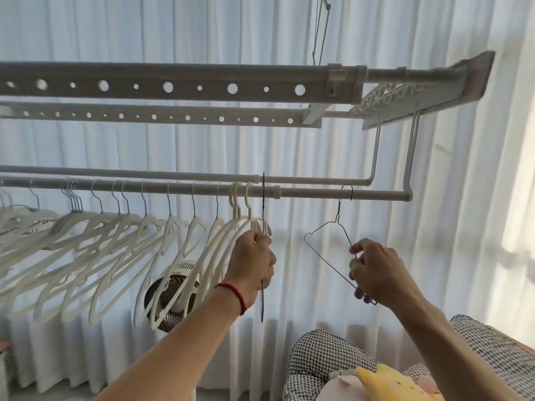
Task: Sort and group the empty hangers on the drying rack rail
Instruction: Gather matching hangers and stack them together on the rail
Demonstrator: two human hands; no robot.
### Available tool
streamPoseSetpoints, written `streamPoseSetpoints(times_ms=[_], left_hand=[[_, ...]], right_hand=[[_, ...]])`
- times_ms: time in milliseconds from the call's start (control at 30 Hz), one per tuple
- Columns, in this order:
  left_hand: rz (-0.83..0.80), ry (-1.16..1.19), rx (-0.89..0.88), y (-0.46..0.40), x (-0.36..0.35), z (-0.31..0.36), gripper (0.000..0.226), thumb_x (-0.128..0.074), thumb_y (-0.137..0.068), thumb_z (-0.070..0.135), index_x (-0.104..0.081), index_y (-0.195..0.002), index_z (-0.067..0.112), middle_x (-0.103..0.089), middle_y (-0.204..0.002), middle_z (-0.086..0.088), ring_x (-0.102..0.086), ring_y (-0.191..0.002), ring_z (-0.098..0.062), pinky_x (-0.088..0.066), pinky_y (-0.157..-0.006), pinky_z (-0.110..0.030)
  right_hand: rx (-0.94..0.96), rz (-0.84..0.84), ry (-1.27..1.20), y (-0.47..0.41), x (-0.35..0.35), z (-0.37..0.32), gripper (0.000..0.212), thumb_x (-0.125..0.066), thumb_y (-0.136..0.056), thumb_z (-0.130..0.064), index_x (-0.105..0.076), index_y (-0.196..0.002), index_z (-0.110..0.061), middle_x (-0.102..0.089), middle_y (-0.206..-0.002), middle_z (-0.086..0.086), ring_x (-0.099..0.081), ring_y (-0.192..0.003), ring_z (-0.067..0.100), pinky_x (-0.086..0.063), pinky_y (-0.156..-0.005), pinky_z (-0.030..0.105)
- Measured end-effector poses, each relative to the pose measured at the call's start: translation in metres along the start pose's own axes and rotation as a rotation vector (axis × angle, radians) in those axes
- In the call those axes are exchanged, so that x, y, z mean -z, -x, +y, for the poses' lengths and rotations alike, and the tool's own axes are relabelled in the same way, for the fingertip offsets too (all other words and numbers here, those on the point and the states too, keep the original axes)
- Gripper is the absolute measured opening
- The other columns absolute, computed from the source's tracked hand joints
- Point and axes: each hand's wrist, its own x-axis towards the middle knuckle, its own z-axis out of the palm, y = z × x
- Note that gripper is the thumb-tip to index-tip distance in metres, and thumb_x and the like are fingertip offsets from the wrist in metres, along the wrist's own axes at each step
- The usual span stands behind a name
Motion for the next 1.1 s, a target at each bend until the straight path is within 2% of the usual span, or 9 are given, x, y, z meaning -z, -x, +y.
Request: streamPoseSetpoints(times_ms=[100,200,333,400,467,567,833,1033,1100], left_hand=[[-0.025,-0.029,0.039,-0.006,0.012,-0.001,0.023,-0.029,-0.102,0.013,-0.051,-0.097,0.008,-0.035,-0.046,0.008,-0.026,-0.034,-0.011,-0.022,-0.036,-0.018],[-0.036,-0.191,0.045,-0.013,0.023,0.002,0.027,-0.032,-0.101,0.010,-0.057,-0.104,-0.001,-0.046,-0.055,-0.004,-0.042,-0.035,-0.015,-0.034,-0.036,-0.021],[-0.071,-0.468,-0.009,-0.013,0.036,0.010,0.020,-0.047,-0.097,0.011,-0.060,-0.097,-0.004,-0.065,-0.064,-0.014,-0.067,-0.052,-0.028,-0.059,-0.051,-0.036],[-0.067,-0.880,-0.101,-0.006,0.038,0.016,0.016,-0.055,-0.093,0.023,-0.059,-0.094,0.007,-0.071,-0.084,-0.014,-0.071,-0.076,-0.029,-0.060,-0.073,-0.036],[0.062,-1.231,-0.343,0.001,0.032,0.019,0.026,-0.058,-0.091,0.030,-0.067,-0.104,0.009,-0.068,-0.103,-0.012,-0.065,-0.099,-0.028,-0.050,-0.084,-0.033],[0.110,-1.166,-0.556,0.008,0.012,0.027,0.030,-0.058,-0.091,0.024,-0.067,-0.115,0.008,-0.062,-0.116,-0.012,-0.058,-0.111,-0.029,-0.046,-0.093,-0.034],[-0.213,-1.059,-0.261,-0.024,-0.027,0.032,0.045,-0.059,-0.094,0.029,-0.058,-0.130,0.003,-0.058,-0.134,-0.014,-0.049,-0.129,-0.029,-0.042,-0.099,-0.032],[-0.269,-0.998,-0.118,-0.026,-0.026,0.012,0.033,-0.057,-0.096,0.029,-0.053,-0.117,0.005,-0.054,-0.130,-0.013,-0.050,-0.113,-0.024,-0.036,-0.082,-0.028],[-0.300,-0.963,-0.044,-0.019,-0.021,0.000,0.035,-0.057,-0.096,0.031,-0.050,-0.120,0.007,-0.053,-0.132,-0.011,-0.046,-0.104,-0.022,-0.035,-0.080,-0.028]], right_hand=[[0.057,0.023,0.146,0.000,0.002,-0.003,0.035,-0.044,-0.087,-0.012,-0.057,-0.118,-0.020,-0.073,-0.063,0.005,-0.070,-0.056,0.027,-0.060,-0.062,0.037],[0.131,0.077,0.273,-0.008,0.012,-0.007,0.035,-0.043,-0.090,-0.016,-0.058,-0.121,-0.020,-0.072,-0.081,0.010,-0.069,-0.076,0.036,-0.059,-0.078,0.041],[0.237,0.108,0.444,-0.020,0.029,-0.011,0.028,-0.046,-0.092,-0.018,-0.058,-0.117,-0.020,-0.067,-0.098,0.012,-0.066,-0.086,0.037,-0.050,-0.074,0.037],[0.290,0.118,0.564,-0.022,0.038,-0.007,0.024,-0.047,-0.093,-0.022,-0.056,-0.115,-0.024,-0.067,-0.103,0.010,-0.063,-0.090,0.037,-0.041,-0.070,0.037],[0.314,0.111,0.647,-0.024,0.047,0.000,0.021,-0.044,-0.095,-0.025,-0.055,-0.113,-0.029,-0.067,-0.100,0.004,-0.062,-0.086,0.034,-0.038,-0.069,0.036],[0.324,0.074,0.694,-0.030,0.052,0.006,0.018,-0.042,-0.098,-0.027,-0.054,-0.111,-0.031,-0.066,-0.094,0.001,-0.063,-0.082,0.032,-0.039,-0.067,0.035],[0.427,0.256,0.743,-0.066,0.053,-0.029,0.022,-0.052,-0.094,-0.016,-0.067,-0.107,-0.026,-0.071,-0.094,0.004,-0.070,-0.088,0.034,-0.044,-0.066,0.035],[0.446,0.078,0.885,-0.073,0.053,-0.021,0.013,-0.054,-0.097,-0.028,-0.060,-0.095,-0.039,-0.061,-0.080,-0.012,-0.053,-0.073,0.017,-0.027,-0.055,0.028],[0.460,-0.053,0.813,-0.070,0.053,-0.004,0.012,-0.051,-0.101,-0.034,-0.057,-0.094,-0.042,-0.062,-0.081,-0.011,-0.055,-0.076,0.015,-0.033,-0.065,0.030]])
